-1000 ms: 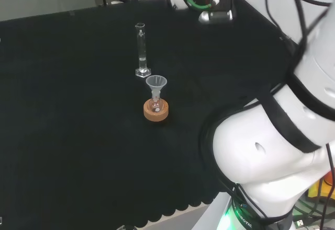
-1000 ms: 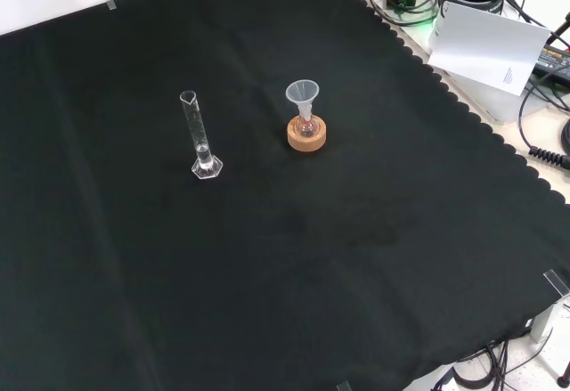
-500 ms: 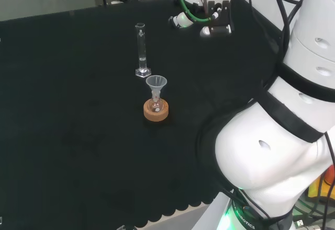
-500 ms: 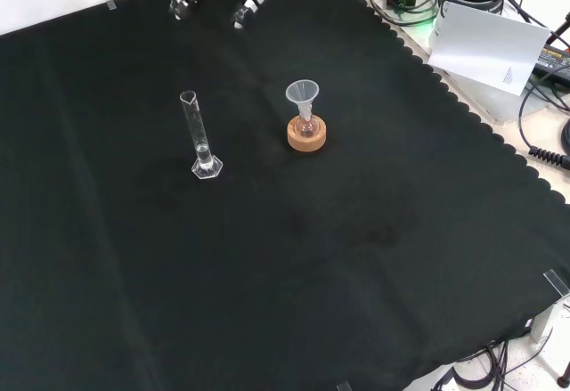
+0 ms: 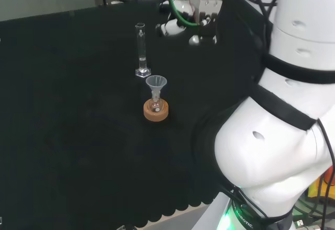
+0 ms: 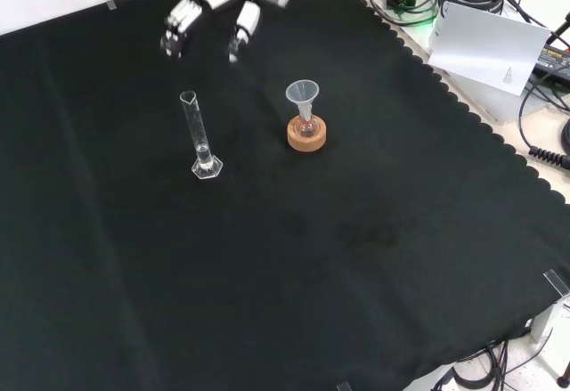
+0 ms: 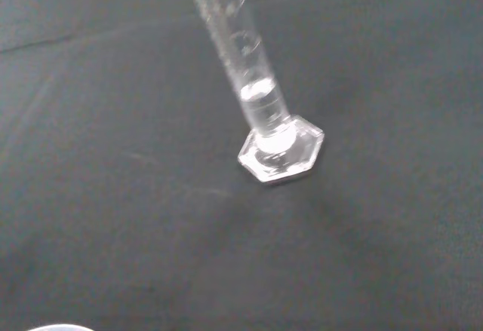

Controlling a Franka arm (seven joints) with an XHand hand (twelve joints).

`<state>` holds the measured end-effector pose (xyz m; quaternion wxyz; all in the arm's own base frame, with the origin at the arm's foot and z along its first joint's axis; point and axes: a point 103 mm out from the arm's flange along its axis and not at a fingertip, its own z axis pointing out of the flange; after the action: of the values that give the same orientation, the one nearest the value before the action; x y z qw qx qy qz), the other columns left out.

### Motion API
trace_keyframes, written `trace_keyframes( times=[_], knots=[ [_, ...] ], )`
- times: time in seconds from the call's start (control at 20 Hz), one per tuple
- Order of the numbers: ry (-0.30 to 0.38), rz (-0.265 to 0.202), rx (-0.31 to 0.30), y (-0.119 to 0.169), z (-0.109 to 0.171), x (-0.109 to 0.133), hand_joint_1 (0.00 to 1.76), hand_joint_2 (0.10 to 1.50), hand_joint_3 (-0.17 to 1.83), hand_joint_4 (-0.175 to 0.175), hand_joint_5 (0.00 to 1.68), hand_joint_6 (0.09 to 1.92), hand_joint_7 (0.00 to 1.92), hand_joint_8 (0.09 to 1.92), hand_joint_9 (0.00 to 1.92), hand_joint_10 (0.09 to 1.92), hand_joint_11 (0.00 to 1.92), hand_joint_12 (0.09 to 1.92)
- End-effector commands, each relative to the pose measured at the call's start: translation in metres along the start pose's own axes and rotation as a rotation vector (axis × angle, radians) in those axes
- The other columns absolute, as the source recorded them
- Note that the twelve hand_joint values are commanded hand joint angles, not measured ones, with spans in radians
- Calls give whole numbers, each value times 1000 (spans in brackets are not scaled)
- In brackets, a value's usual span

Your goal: Pick up the graduated cylinder.

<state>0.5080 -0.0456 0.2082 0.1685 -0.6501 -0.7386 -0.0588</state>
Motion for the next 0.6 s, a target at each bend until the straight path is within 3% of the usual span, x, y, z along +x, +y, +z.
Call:
trace_keyframes(
  times=[0.05, 0.25, 0.6],
  knots=[
    [222, -118, -94, 42, 44, -14, 680, 1048, -175, -50, 299, 87, 223, 668, 468, 665, 304, 1338],
    [308, -164, -97, 48, 58, -13, 775, 1001, -175, -53, 330, 87, 231, 668, 479, 655, 314, 1334],
    [373, -198, -112, 57, 77, -14, 850, 980, -175, -56, 358, 87, 240, 667, 496, 646, 324, 1330]
  ],
)
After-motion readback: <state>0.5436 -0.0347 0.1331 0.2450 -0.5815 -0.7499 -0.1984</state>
